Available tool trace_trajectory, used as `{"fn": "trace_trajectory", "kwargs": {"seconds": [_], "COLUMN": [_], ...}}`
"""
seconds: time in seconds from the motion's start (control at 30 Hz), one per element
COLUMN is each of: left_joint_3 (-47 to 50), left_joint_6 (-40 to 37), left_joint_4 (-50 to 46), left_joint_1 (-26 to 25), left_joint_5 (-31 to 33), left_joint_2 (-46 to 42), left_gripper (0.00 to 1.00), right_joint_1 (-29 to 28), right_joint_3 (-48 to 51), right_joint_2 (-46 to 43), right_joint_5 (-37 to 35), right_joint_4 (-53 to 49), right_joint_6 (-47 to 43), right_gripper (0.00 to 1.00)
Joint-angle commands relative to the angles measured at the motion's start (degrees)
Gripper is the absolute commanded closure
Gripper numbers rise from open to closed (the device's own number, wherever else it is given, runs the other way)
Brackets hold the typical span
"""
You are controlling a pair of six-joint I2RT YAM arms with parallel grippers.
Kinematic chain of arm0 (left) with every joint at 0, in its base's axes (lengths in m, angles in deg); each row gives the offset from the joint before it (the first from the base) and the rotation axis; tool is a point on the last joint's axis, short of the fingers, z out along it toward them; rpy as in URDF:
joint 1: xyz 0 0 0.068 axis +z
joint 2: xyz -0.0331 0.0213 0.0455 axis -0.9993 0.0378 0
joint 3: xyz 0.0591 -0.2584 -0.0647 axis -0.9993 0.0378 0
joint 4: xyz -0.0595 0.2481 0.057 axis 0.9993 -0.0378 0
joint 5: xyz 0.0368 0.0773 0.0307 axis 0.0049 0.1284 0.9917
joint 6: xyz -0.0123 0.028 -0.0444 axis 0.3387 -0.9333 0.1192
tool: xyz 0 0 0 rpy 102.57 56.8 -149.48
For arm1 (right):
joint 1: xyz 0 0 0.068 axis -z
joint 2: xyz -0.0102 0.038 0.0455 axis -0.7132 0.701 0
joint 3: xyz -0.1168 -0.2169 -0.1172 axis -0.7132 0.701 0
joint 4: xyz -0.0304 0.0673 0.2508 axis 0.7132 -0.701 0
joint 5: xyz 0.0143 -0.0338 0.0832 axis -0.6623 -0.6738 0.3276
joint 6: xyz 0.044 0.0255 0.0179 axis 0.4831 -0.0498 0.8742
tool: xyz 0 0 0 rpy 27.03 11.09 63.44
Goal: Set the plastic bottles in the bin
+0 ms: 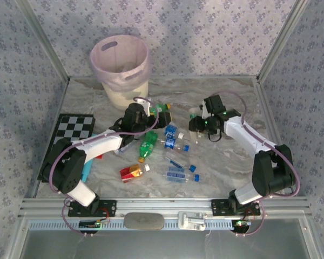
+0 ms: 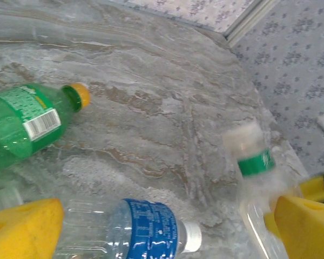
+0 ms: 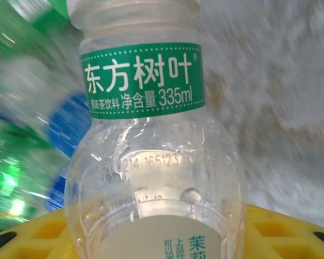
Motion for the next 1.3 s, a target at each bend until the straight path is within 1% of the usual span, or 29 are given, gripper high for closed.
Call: {"fn": "trace_trajectory", "kwargs": {"seconds": [0.0, 0.1, 0.17, 0.3, 0.37, 0.47, 0.73, 1.03, 1.13, 1.27], "left_joint_3": [-1.1, -0.8, -0.7, -0.7, -1.0, -1.4, -2.7, -4.1, -4.4, -4.9], "left_joint_6": [0.2, -0.5, -1.1, -2.2, -2.6, -3.0, -5.2, -8.3, -8.7, -8.4], "left_joint_4": [4.7, 4.9, 4.6, 4.4, 4.3, 4.5, 1.9, -1.0, -1.3, -0.8], "left_joint_1": [-0.6, -1.2, -1.8, -2.7, -3.2, -3.7, -3.9, -3.8, -3.6, -3.7], "left_joint_5": [-3.7, -4.5, -5.0, -6.1, -6.4, -6.4, -4.4, 1.0, 1.5, 1.1], "left_joint_2": [-0.1, -0.7, -1.1, -1.7, -1.6, -1.2, -0.7, -1.1, -1.1, -0.8], "left_gripper": [0.0, 0.0, 0.0, 0.0, 0.0, 0.0, 0.0, 0.0, 0.0, 0.03], "right_joint_1": [0.1, 0.3, 0.3, -0.1, -0.7, -2.0, -4.7, -6.3, -6.5, -7.1], "right_joint_3": [-2.5, -2.9, -3.5, -4.6, -4.6, -6.7, -6.5, -6.3, -6.3, -6.3], "right_joint_2": [-0.7, 0.4, 1.5, 4.2, 5.1, 6.1, 5.7, 6.0, 5.8, 6.0], "right_joint_5": [5.5, 7.7, 9.3, 13.1, 14.5, 15.5, 16.5, 18.0, 18.2, 18.2], "right_joint_4": [10.9, 19.8, 23.9, 30.0, 31.8, 32.0, 32.5, 32.3, 32.4, 32.5], "right_joint_6": [5.5, 10.8, 14.1, 19.4, 20.4, 20.4, 21.0, 21.6, 21.7, 21.6], "right_gripper": [0.52, 0.52, 0.52, 0.52, 0.52, 0.52, 0.52, 0.53, 0.53, 0.53]}}
